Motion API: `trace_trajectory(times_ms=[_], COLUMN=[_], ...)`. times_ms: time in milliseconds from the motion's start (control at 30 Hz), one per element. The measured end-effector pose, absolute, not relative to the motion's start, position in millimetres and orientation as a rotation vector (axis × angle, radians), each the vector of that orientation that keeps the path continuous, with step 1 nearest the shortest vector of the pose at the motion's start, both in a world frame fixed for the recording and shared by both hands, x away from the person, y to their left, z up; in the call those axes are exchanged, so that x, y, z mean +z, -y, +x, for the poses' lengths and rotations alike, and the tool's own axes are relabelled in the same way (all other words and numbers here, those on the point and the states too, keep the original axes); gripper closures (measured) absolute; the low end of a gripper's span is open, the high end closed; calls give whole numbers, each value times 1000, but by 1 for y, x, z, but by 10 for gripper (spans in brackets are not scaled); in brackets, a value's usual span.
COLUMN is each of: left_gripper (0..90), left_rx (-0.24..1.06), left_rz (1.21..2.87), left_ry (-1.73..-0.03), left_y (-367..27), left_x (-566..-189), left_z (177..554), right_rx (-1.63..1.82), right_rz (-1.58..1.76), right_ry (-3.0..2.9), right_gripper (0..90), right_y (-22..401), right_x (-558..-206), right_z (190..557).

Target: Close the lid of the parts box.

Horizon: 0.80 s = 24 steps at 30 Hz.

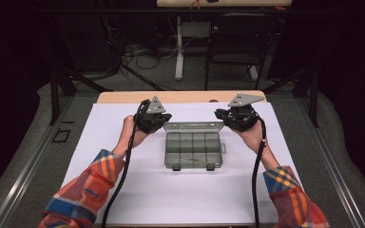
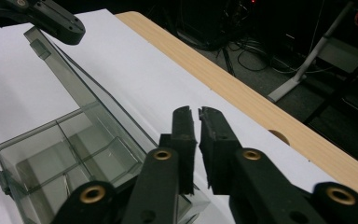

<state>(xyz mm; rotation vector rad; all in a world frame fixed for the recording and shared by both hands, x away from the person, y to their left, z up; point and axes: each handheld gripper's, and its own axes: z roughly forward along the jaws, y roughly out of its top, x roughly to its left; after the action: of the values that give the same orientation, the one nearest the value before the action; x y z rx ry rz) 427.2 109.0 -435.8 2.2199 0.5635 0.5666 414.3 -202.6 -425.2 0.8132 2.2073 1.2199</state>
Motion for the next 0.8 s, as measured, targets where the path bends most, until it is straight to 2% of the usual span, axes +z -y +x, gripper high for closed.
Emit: trace_trajectory(times_ms=[200,800], left_gripper=[900,900], left_rx=[561,553], left_rz=[2220,2232], left_ry=[-556,-524], left_y=[-110,-111], left_x=[-439,-448], left_z=[422,405], right_rx=[1201,1158], right_rz=[802,790], right_ry=[-2215,-2251], right_gripper=[898,900], right_y=[200,196], right_x=[-428,-442], right_z=[411,399])
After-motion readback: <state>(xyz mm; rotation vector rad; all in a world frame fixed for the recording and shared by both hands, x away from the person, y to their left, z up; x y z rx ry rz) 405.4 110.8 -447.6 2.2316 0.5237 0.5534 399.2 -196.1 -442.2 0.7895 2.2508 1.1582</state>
